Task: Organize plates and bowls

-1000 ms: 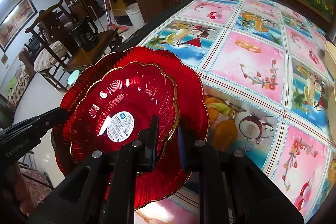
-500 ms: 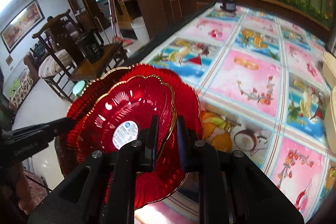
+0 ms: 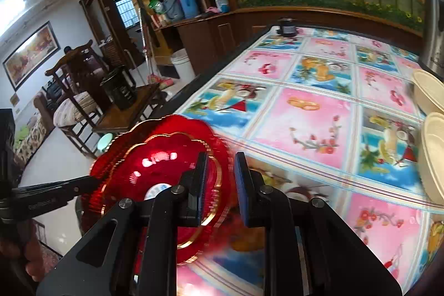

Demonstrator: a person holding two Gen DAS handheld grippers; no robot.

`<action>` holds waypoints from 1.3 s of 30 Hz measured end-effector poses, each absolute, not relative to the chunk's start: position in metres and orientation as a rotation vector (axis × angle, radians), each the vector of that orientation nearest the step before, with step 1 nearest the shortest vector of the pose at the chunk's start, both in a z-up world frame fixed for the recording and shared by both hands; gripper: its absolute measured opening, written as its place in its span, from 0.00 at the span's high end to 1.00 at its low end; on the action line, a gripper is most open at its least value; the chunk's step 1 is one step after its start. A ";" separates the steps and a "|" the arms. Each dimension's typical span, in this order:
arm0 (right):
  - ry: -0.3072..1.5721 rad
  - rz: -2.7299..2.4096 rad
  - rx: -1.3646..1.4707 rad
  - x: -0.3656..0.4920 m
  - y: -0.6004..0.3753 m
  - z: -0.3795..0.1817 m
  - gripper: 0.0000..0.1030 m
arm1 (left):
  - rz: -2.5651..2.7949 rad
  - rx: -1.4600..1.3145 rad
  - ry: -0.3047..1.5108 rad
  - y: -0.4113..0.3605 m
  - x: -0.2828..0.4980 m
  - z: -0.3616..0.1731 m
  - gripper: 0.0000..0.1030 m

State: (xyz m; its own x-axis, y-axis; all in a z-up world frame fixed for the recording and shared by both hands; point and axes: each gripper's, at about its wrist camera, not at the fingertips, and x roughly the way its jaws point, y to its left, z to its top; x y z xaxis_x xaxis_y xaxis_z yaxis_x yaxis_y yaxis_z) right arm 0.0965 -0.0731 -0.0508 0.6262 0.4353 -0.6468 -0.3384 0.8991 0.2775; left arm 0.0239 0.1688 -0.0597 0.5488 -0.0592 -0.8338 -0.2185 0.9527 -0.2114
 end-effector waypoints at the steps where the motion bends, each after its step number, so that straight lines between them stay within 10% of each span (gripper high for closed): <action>1: 0.774 0.439 0.137 0.096 -0.077 -0.052 0.81 | 0.095 -0.306 0.991 0.168 0.023 -0.059 0.92; 32: 0.652 0.213 0.363 0.037 -0.272 -0.068 0.81 | -0.194 0.005 1.030 -0.014 0.004 -0.037 0.91; 39: 0.593 0.108 0.528 0.003 -0.359 -0.068 0.65 | -0.298 0.128 1.086 -0.085 0.002 -0.051 0.85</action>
